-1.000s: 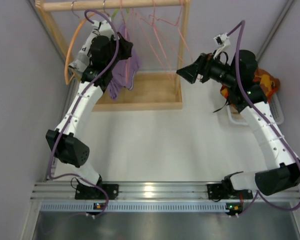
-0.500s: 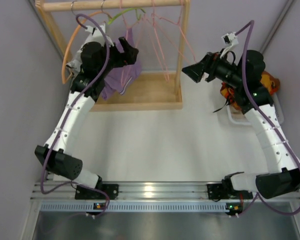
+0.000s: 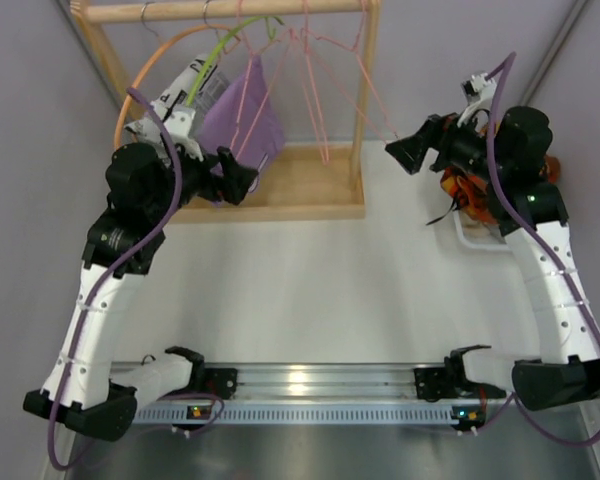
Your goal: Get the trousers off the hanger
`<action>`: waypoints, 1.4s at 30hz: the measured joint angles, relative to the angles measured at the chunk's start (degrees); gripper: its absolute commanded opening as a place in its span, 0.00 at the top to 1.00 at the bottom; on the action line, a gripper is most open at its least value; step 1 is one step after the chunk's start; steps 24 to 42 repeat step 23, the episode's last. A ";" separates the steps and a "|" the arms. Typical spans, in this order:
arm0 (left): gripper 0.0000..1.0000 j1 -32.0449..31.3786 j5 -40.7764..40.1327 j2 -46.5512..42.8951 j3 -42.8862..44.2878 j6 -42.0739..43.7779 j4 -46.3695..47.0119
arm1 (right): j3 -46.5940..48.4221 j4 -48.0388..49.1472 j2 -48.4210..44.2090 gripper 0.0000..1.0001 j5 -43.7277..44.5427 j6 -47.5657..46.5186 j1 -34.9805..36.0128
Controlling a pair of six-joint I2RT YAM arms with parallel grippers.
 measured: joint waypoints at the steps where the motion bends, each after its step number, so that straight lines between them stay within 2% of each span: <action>1: 0.01 0.00 1.79 -0.44 -0.79 1.55 -2.38 | 0.00 -1.70 -0.44 0.01 0.96 -1.70 -0.02; 4: 0.01 0.09 6.49 -3.08 -6.32 7.45 -7.98 | -0.81 -6.16 -1.88 0.01 3.63 -6.23 -0.15; 7: 0.01 0.15 7.82 -7.15 -13.92 12.96 -14.93 | -7.54 -8.46 -5.73 0.01 6.91 -10.93 -0.26; 12: 0.01 0.26 3.02 -9.92 -23.30 15.30 -20.68 | -22.53 -12.31 -11.56 0.01 11.32 -16.31 -0.28; 15: 0.01 0.37 0.92 -9.75 -26.75 15.54 -22.10 | -27.36 -13.90 -12.74 0.01 12.81 -17.59 -0.33; 23: 0.01 0.37 -1.49 -9.75 -27.50 14.95 -21.99 | -29.35 -14.25 -14.47 0.01 13.90 -18.97 -0.37; 42: 0.01 0.37 -1.49 -9.75 -27.50 14.95 -21.99 | -29.35 -14.25 -14.47 0.01 13.90 -18.97 -0.37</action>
